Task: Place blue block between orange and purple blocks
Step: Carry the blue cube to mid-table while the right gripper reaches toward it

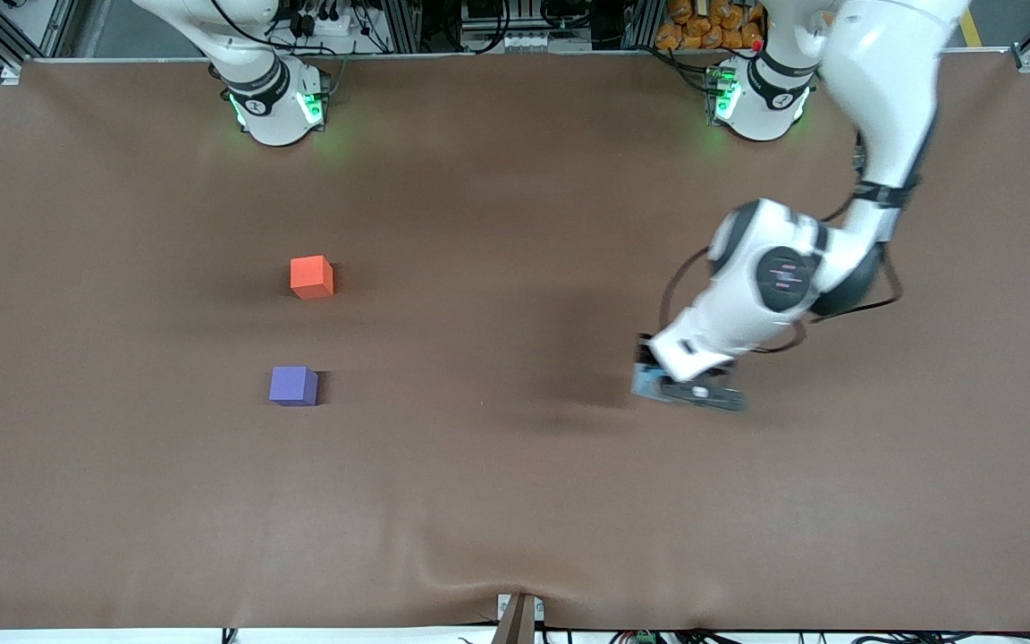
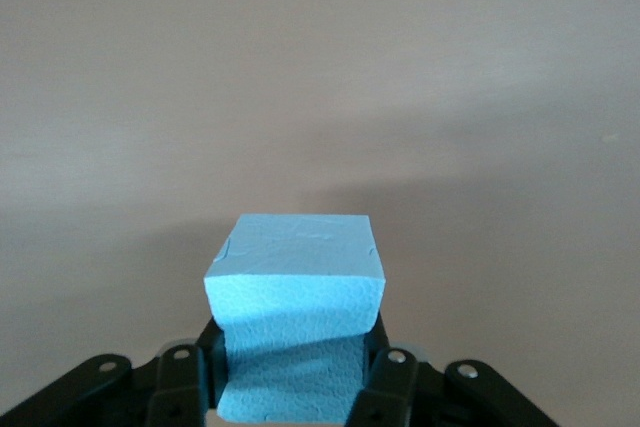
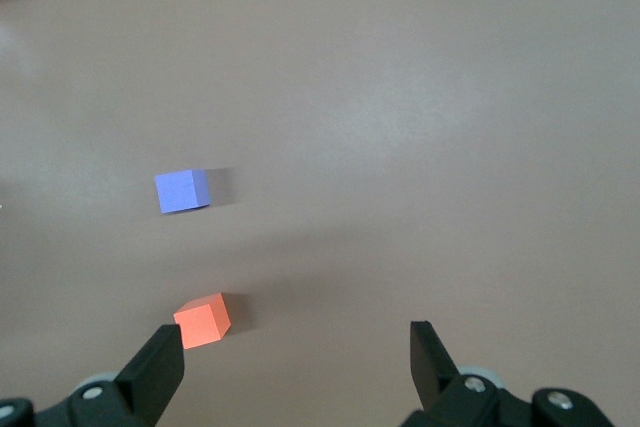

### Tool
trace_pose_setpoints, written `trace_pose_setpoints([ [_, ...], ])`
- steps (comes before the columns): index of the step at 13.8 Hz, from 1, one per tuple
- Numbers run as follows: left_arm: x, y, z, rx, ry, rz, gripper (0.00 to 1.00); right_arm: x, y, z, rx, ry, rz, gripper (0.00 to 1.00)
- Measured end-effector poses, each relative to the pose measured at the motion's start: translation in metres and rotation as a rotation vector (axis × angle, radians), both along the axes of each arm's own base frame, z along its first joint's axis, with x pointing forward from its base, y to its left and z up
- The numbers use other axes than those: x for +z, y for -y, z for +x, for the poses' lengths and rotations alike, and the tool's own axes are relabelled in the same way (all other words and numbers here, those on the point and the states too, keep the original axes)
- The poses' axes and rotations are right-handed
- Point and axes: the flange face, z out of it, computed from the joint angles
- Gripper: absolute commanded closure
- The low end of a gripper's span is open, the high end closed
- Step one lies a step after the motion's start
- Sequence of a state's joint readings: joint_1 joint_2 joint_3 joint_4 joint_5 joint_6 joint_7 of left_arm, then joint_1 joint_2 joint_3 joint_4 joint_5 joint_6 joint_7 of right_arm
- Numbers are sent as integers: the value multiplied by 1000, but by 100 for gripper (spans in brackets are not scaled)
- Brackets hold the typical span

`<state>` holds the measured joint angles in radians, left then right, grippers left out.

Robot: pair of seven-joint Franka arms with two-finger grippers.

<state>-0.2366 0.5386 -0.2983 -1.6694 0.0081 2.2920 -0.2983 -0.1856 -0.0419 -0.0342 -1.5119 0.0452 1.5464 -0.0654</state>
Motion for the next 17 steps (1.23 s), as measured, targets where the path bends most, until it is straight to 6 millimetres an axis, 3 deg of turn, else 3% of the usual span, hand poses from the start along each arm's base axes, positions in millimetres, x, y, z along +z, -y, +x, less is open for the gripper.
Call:
trace_pose_setpoints([
  [3,-11,76,-16,26,-20,-31,100,-20,-18,17,36,-31,24,0],
  [5,-24,110,-27,29,-41,-37,100,-38,-33,29,64,-63,37,0],
  [8,-45,136,-33,25,-61,-43,100,-69,-66,48,80,-117,60,0],
  [12,-63,176,-50,21,-52,-26,100,-114,-125,72,59,-190,119,0],
  [15,-66,210,-69,26,-26,-36,100,-133,-180,80,-8,-213,122,0],
  [17,-73,221,-76,29,-14,-53,100,-139,-211,83,-54,-198,118,0],
])
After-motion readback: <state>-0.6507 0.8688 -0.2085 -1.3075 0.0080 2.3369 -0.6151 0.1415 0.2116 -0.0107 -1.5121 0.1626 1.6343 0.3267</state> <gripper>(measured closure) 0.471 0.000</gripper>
